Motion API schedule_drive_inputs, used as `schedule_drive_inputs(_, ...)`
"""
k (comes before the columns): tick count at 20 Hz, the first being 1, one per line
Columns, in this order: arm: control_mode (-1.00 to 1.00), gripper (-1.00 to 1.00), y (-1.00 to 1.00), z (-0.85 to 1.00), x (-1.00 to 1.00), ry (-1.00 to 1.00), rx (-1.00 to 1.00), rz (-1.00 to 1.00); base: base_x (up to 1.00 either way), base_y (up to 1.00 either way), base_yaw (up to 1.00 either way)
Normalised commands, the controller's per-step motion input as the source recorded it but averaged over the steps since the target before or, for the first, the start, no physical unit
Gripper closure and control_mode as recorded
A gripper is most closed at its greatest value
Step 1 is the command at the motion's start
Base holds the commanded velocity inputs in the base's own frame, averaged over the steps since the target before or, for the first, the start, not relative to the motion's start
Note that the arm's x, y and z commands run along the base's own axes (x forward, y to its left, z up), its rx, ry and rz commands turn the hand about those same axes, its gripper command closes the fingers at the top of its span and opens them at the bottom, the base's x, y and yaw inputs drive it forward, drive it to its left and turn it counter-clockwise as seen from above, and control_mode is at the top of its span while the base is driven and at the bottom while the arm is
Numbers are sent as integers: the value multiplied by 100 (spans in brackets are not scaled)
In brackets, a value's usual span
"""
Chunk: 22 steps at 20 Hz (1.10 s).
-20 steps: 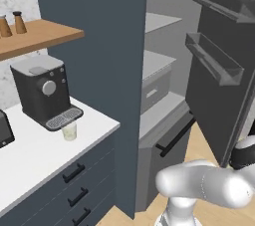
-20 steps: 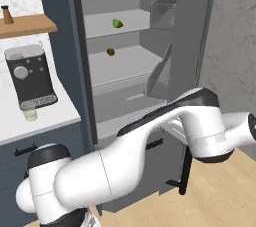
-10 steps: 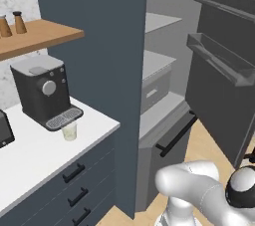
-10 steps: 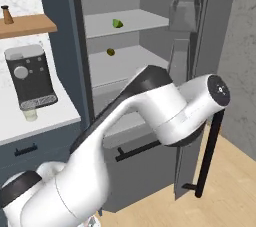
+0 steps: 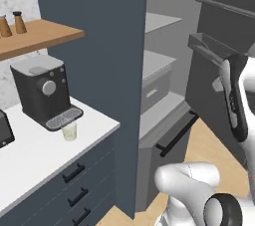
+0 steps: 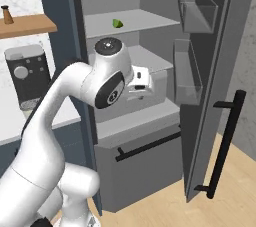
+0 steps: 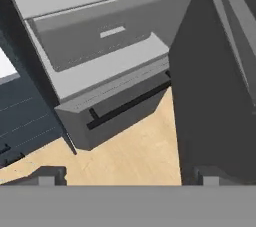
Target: Grab a lemon wedge from the fridge and one ice cube from the ice bowl, and put them in the glass of lemonade.
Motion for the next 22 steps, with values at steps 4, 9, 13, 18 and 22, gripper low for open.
schedule_drive_inputs(4,-100,-100,-16,0,100,36,-44,0,0,0,0)
schedule_drive_inputs(9,-100,-100,-46,6,75,26,-36,-10,0,0,0)
schedule_drive_inputs(13,-100,-100,-54,16,19,11,-26,-16,0,0,0)
schedule_drive_inputs(18,-100,-100,-13,13,0,0,-21,-10,0,0,0)
schedule_drive_inputs(22,-100,-100,1,12,0,-1,-18,0,0,0,0)
